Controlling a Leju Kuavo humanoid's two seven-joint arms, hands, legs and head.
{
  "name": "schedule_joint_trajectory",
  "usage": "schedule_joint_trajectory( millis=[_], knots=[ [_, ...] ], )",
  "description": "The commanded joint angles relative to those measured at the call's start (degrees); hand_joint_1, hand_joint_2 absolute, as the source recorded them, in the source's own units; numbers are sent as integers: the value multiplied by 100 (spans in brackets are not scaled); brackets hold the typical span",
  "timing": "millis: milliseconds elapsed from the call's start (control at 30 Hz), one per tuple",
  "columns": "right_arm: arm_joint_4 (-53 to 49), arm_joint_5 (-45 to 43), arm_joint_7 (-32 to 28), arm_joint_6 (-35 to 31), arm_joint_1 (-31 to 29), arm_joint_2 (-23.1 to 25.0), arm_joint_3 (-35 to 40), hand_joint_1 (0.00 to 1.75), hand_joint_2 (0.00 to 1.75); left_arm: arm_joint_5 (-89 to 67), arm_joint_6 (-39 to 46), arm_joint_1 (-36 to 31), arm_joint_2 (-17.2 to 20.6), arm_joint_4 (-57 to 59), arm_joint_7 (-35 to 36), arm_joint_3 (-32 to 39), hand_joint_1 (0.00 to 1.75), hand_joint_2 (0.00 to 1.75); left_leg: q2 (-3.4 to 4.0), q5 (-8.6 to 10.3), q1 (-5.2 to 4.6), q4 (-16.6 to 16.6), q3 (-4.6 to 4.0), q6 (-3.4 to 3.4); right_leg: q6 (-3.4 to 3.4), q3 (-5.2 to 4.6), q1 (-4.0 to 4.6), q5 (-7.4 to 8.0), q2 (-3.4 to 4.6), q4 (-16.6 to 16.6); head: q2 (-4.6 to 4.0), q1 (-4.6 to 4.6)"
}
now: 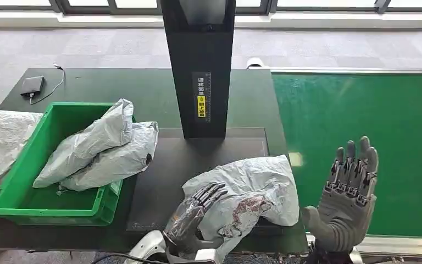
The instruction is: Moved the parcel from conveyor to table for the left to box.
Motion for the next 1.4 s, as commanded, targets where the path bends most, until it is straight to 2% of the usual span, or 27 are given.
schedule_joint_trajectory(
  millis=[33, 67, 133, 233, 300, 433, 467, 500, 600, 767, 967, 1033, 1267, 1400],
  knots=[
    [-120, -23, 28, -3, 28, -263, 276, 0, 175, -5, 8, -95, 2, 452, 7, -249, 0, 175, -2, -3, 2, -7, 10, 0, -4, 12, 3, -3, -4, -8, -2, 0],
    [-303, -20, 28, -406, -7, -408, 458, 0, 175, -50, -63, -121, 27, 456, 6, -290, 0, 175, 0, -2, 0, -11, 15, 0, -5, 15, 2, -3, -3, -11, 0, 0],
    [-961, 62, 28, -1166, 318, -850, 1023, 0, 175, -96, -167, -437, -86, 987, -10, -246, 0, 175, 2, -2, -2, -6, 8, 0, -3, 7, -1, -3, 0, -4, 0, 0],
    [-1727, 477, 28, -1638, 689, -1127, 1544, 0, 175, -165, -244, -928, -270, 2020, -102, -185, 0, 175, -28, 3, -3, -2, 0, 1, -1, 7, -3, -7, -32, -2, 0, 0],
    [-1810, 784, 28, -1785, 758, -1098, 1616, 0, 175, -219, -223, -1089, -338, 2436, -117, -179, 0, 175, -28, 2, -1, -4, 4, 2, -3, 14, -1, -9, -38, -6, -2, 0],
    [-1666, 529, 28, -1374, 548, -885, 1352, 0, 175, -163, -82, -1360, -534, 3011, -227, -66, 0, 175, -13, -1, 0, -12, 14, 3, -7, 21, 1, -2, -23, -15, -2, 0],
    [-1644, 480, 28, -1214, 480, -778, 1237, 0, 175, -20, 49, -1394, -602, 2996, -325, 66, 99, 175, -12, -2, -2, -6, 9, 3, -5, 15, -1, -4, -22, -8, 0, 0],
    [-1626, 369, 28, -1026, 423, -632, 1107, 0, 175, 303, 379, -1320, -693, 2755, -527, 377, 175, 175, -11, 0, 1, -9, 11, 3, -7, 18, 3, 0, -22, -14, -2, 0],
    [-1559, 354, 28, -354, 195, -276, 724, 0, 175, 343, -124, -1205, -559, 2220, -326, 484, 175, 175, -1, -1, 2, 0, 2, 4, -7, 11, 3, 1, -11, -4, 0, 2],
    [-1424, 338, 28, 61, 46, -22, 541, 0, 175, 324, -134, -1219, -660, 2531, -358, 589, 175, 175, -1, 6, 3, -10, 15, 1, -8, 18, 5, 5, -8, -11, 0, 0],
    [-1534, 420, 28, 87, 114, 122, 484, 0, 175, 378, 151, -1336, -796, 2727, -526, 680, 175, 175, -7, 5, 0, -3, 17, 0, -3, 20, 1, -1, -12, -3, 0, 0],
    [-1532, 433, 28, 83, 148, 145, 485, 0, 175, 413, 244, -1249, -800, 2439, -525, 744, 175, 175, -10, 7, 4, -6, 15, 0, -6, 22, 5, 1, -17, -9, 0, 0],
    [-1268, 331, 28, 103, 75, 97, 553, 0, 175, 884, 412, -453, -744, 360, -744, 1221, 175, 175, 15, 0, 5, -1, 14, -1, -6, 12, 6, 3, 11, -4, -2, 0],
    [-1261, 329, 28, 106, 66, 97, 548, 0, 175, 873, 397, -396, -730, 187, -718, 1222, 175, 175, 11, 0, 3, -4, 15, -1, -5, 14, 4, 1, 8, -3, 0, 0]
  ],
)
